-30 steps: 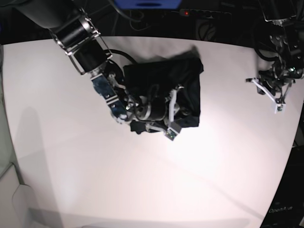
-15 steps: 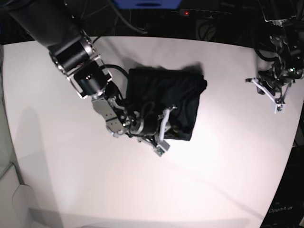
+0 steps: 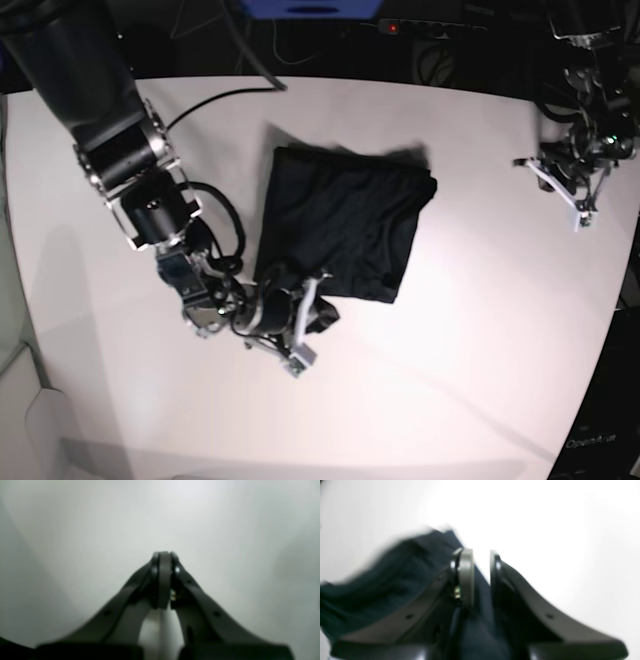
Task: Fold the T-shirt properly
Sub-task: 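Grip the bundle's sides with both grippers and square it on the table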
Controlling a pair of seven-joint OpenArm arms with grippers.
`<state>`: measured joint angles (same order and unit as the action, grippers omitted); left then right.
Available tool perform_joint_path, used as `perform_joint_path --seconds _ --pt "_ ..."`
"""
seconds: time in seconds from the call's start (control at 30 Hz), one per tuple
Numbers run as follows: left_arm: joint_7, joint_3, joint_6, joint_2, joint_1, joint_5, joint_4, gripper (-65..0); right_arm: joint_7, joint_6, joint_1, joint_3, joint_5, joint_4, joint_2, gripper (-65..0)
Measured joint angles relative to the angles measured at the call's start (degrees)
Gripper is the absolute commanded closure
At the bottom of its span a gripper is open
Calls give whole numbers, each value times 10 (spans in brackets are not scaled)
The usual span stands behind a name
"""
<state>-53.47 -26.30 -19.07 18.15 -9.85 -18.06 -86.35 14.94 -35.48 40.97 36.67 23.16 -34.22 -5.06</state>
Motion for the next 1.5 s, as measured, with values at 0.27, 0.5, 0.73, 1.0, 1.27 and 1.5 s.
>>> perform_joint_path --seconds 0.27,0.5,0.73,1.0,1.27,1.5 --pt "2 56 -3 -28 -18 -6 -95 0 -38 2 -16 -2 -1 0 -79 -132" --pt "-29 159 -5 -63 -17 -5 -101 0 -49 2 -49 -3 7 0 -87 -132" --pt "-22 218 0 -95 19 -1 -76 0 -82 4 -82 -9 26 -12 -95 -131" --pt "-24 216 0 -118 91 0 -2 0 -95 3 -214 -30 39 -167 -123 -131" --pt "-31 212 0 -106 188 -2 41 0 -97 -7 -371 -121 42 -298 -149 -131" --pt "-42 156 1 -91 242 -3 35 0 -85 -12 -449 -179 37 -364 -177 -131"
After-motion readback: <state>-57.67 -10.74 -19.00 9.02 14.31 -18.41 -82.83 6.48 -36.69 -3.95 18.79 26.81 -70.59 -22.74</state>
